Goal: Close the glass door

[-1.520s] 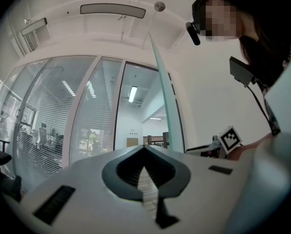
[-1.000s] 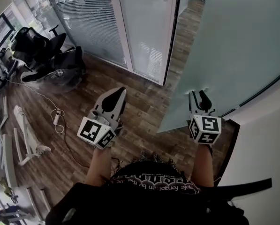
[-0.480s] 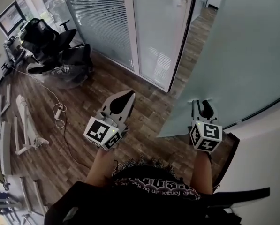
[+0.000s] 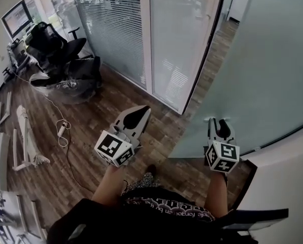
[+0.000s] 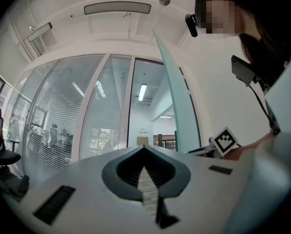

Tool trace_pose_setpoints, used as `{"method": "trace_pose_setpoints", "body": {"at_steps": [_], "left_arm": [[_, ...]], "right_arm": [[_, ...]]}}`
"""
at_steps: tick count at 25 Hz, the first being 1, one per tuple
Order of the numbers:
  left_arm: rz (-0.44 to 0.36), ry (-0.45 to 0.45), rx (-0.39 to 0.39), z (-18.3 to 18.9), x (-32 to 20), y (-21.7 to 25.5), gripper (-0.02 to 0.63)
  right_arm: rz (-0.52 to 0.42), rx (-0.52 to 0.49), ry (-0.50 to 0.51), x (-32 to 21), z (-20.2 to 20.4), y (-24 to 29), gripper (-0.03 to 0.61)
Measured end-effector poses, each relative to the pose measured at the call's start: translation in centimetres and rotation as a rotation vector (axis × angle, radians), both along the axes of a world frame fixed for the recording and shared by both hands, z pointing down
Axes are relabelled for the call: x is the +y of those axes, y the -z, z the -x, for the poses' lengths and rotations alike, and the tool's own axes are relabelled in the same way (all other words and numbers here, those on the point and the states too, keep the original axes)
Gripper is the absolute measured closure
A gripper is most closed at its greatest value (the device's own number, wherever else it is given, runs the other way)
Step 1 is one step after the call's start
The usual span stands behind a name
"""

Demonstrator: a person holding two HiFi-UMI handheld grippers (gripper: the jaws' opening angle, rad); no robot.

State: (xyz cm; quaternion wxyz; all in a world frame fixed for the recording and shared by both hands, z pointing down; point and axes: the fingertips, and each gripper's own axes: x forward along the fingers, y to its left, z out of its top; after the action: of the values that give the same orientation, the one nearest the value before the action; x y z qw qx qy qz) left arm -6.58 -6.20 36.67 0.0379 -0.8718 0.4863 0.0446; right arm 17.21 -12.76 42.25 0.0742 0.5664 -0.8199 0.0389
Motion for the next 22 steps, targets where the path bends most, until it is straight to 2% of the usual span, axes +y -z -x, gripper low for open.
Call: {"method": "trace_pose_setpoints", "body": {"at_steps": [13,22], "left_arm": [[-0.036,-0.114,0.001,1.8,-12.0,1.4,0.611],[-0.027,-0.173,-0.007,3.1,-17.2,1.3,0.611]], "right_arm": [[-0.003,-0.005,-0.095,-8.2,1.1,0.0,0.456],[-0.006,0.001,-0.167,-13.8,1.0,0.3,0.456]]}}
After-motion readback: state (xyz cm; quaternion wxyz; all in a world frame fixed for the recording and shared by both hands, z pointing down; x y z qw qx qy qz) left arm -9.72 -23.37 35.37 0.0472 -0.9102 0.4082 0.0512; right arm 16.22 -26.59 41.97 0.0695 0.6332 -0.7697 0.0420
